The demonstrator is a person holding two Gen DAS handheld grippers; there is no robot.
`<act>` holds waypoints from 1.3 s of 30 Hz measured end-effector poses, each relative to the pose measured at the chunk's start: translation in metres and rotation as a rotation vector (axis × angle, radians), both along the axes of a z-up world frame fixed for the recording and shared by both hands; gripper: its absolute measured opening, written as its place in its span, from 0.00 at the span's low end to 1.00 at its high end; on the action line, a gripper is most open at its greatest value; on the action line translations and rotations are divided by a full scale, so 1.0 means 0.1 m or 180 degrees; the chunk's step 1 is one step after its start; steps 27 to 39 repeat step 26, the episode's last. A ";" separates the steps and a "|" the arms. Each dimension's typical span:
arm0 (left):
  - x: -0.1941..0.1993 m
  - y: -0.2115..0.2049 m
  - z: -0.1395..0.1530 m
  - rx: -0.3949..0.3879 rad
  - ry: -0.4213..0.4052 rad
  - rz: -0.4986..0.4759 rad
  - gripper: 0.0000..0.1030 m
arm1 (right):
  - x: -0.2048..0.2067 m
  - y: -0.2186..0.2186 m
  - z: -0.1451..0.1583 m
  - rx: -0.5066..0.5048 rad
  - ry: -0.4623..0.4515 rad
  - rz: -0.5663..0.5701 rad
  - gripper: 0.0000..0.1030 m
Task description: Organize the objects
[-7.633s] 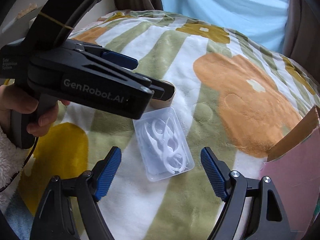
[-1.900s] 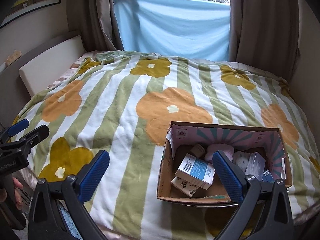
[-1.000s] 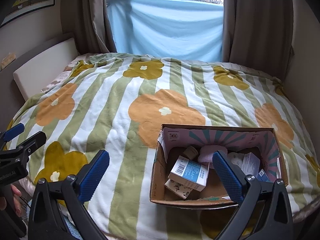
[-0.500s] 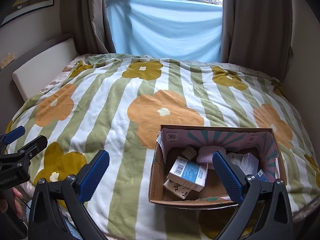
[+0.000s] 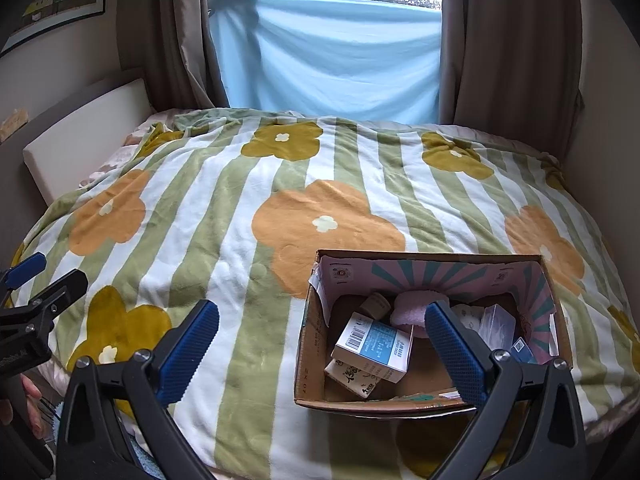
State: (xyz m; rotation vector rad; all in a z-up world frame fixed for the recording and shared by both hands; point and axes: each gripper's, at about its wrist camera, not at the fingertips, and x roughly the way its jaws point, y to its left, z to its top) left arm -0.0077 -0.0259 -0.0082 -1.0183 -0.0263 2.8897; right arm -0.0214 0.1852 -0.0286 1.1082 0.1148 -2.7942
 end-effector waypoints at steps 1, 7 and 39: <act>0.00 0.00 0.00 0.0000 -0.0002 0.0001 1.00 | 0.00 0.00 0.00 0.0003 -0.0005 -0.0004 0.99; 0.00 0.00 0.00 0.0005 -0.0001 0.0002 1.00 | 0.00 0.00 0.00 -0.0008 -0.0007 -0.0019 0.99; 0.02 0.04 0.05 0.0071 0.0151 -0.0140 1.00 | 0.00 -0.02 -0.01 -0.0014 -0.0008 -0.0034 0.99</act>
